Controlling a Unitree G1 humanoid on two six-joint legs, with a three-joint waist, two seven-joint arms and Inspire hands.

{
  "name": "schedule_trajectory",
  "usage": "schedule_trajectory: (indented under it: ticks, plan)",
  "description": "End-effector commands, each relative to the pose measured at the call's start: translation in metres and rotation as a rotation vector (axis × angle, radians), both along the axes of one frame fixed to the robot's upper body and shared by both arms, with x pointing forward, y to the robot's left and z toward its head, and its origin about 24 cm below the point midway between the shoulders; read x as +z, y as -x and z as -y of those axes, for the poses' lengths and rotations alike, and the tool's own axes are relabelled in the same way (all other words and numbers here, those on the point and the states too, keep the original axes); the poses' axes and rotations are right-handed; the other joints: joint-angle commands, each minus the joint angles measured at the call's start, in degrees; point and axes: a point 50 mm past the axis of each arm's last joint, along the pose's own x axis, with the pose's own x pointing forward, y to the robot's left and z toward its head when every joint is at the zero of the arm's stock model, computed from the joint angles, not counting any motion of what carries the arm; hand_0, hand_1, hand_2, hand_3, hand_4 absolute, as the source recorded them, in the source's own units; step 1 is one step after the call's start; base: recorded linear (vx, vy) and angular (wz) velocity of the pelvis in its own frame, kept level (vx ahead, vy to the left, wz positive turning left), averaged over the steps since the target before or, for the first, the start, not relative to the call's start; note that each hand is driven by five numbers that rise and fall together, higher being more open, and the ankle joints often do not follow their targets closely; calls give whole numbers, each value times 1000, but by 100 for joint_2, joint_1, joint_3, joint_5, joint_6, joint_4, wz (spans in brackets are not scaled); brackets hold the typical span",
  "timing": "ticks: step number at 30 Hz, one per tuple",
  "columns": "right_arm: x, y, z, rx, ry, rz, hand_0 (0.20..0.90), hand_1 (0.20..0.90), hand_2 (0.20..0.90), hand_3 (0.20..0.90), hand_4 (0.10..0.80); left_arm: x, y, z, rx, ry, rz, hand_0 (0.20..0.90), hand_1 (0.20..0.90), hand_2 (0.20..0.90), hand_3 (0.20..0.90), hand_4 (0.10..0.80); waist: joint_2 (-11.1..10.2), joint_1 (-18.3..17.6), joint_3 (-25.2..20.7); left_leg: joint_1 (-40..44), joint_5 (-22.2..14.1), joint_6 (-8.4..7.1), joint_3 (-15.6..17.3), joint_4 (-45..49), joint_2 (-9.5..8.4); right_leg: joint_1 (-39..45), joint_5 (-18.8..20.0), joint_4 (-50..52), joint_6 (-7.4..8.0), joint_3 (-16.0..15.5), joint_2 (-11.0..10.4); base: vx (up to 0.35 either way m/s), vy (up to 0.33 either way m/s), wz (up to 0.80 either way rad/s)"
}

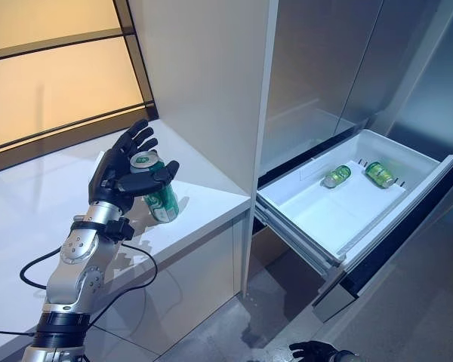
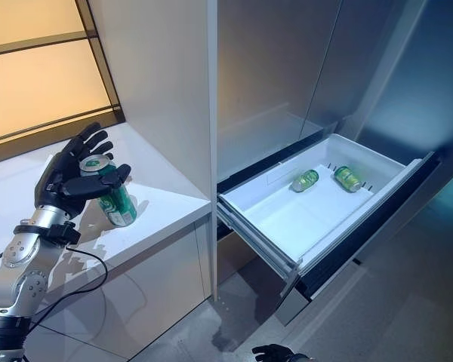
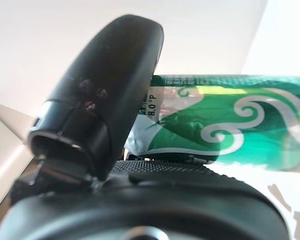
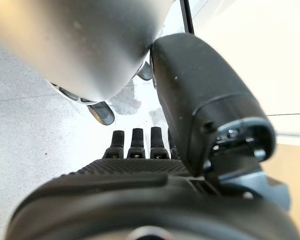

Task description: Put drinks into fridge and close the fridge

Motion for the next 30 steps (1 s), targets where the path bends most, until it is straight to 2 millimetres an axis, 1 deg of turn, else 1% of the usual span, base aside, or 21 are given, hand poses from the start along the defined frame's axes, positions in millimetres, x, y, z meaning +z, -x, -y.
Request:
schedule_trajectory:
  ticks: [1,7,24,25,26,27,28,29,30]
  plan:
    - [-1,13,13,81,35,-89,900,900,900,900,800,48,-4,-8,20,-80,198,900,900,900,900,800,92,-42,-222,147,-473,130,737,60,-155,-202,-498,577,26,540,192,0,0,0]
    - [-2,17,12,73,33,-95,900,900,900,900,800,48,-6,-9,30,-71,193,900,900,900,900,800,96,-94,-227,169,-494,154,778,65,-171,-212,-498,590,32,594,193,19,7,-4]
    - [-3,18,11,70,30,-99,900,900,900,900,800,45,-7,-11,24,-73,175,900,900,900,900,800,104,-156,-202,219,-538,209,851,68,-202,-239,-497,635,54,669,176,14,7,-5]
    - [-3,18,11,71,30,-98,900,900,900,900,800,45,-7,-10,23,-77,175,862,862,862,856,756,104,-158,-198,220,-538,212,850,71,-205,-243,-495,640,55,671,176,16,3,-9]
    - [-3,18,11,71,30,-98,900,900,900,900,800,44,-7,-10,17,-83,174,571,571,571,516,416,103,-158,-199,226,-545,217,847,69,-210,-238,-493,634,57,673,177,14,2,-5]
    - [-3,18,11,71,30,-98,900,900,900,900,800,44,-7,-10,15,-86,173,526,526,526,464,364,102,-158,-199,228,-547,218,847,69,-211,-236,-493,631,56,674,177,0,0,0]
    - [-3,17,11,72,30,-98,900,900,900,900,800,44,-8,-9,13,-91,172,498,498,498,431,331,101,-159,-202,230,-548,218,847,67,-210,-237,-490,626,58,680,180,0,0,0]
    - [-2,17,11,72,29,-98,900,900,900,900,800,44,-8,-9,10,-95,171,345,345,345,252,152,100,-160,-200,232,-550,220,849,68,-212,-237,-486,624,59,686,182,0,0,0]
    - [-2,17,11,72,29,-98,900,900,900,900,800,44,-8,-9,8,-99,171,300,300,300,200,100,99,-160,-199,231,-550,221,851,69,-212,-237,-486,622,58,690,183,0,0,0]
